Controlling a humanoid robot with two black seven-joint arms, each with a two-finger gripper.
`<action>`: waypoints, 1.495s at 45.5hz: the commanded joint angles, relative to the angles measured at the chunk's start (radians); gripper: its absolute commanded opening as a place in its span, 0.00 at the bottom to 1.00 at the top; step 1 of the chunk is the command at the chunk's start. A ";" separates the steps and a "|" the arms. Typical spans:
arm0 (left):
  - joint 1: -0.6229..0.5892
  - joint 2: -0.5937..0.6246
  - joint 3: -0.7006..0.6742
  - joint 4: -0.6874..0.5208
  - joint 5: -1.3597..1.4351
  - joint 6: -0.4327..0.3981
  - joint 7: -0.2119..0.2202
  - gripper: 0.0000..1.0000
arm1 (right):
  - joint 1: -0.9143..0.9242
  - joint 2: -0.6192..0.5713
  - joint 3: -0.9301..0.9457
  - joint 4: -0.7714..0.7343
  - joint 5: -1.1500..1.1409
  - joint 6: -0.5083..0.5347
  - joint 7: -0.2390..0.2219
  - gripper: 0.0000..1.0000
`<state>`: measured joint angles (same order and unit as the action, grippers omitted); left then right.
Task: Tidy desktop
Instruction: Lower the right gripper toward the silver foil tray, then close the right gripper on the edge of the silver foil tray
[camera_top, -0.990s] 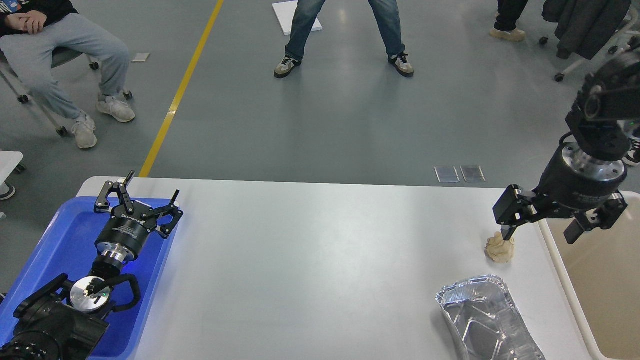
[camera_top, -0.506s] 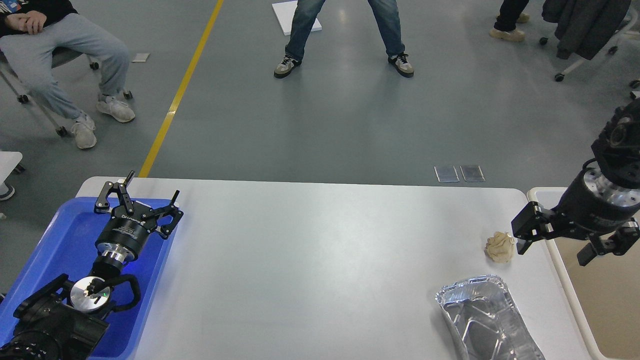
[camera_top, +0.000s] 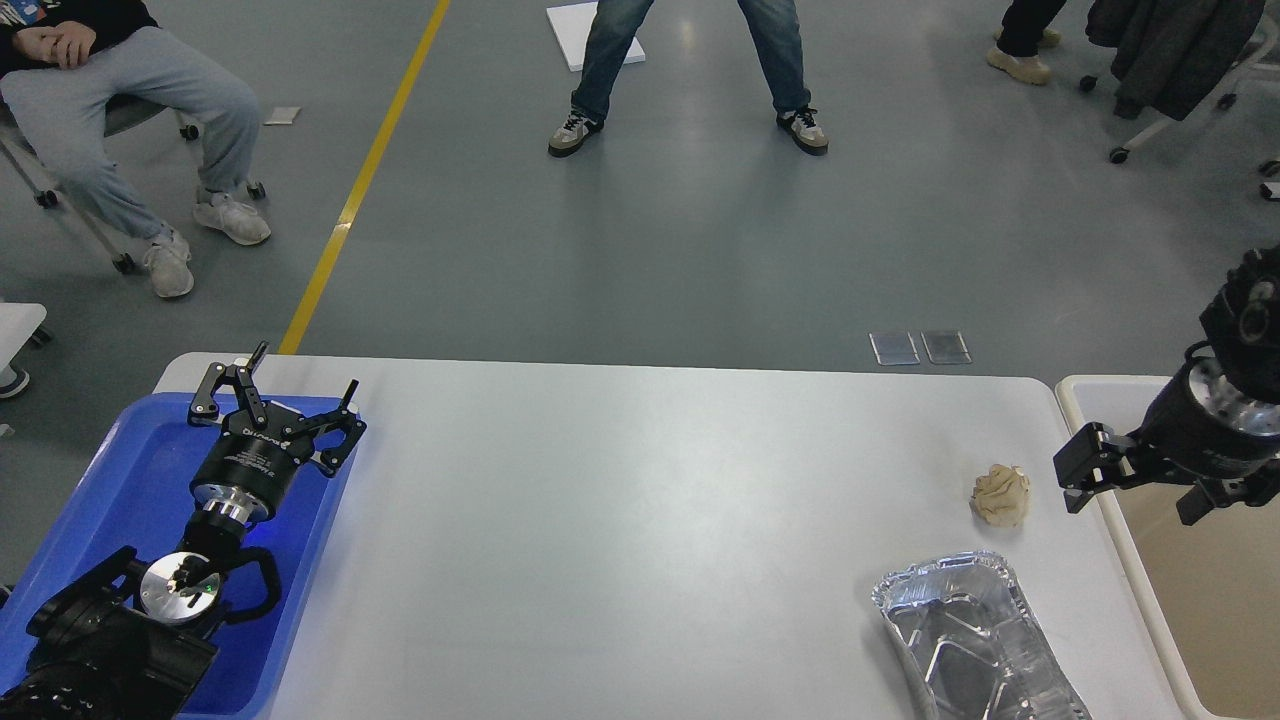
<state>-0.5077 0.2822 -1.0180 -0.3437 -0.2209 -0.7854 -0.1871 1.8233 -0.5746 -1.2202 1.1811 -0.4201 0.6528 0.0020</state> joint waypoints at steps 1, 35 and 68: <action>0.000 0.000 -0.001 0.000 -0.002 0.000 0.000 1.00 | -0.119 -0.028 0.099 -0.006 -0.147 -0.019 0.001 0.95; 0.000 0.000 -0.001 0.000 -0.002 0.000 0.000 1.00 | -0.389 -0.085 0.332 0.006 -0.146 -0.262 -0.002 1.00; 0.000 0.000 -0.001 0.000 0.000 0.000 0.000 1.00 | -0.424 -0.053 0.298 0.006 0.026 -0.280 -0.004 0.95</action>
<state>-0.5078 0.2823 -1.0186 -0.3436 -0.2224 -0.7854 -0.1873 1.4125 -0.6398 -0.8766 1.1828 -0.3805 0.3836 0.0004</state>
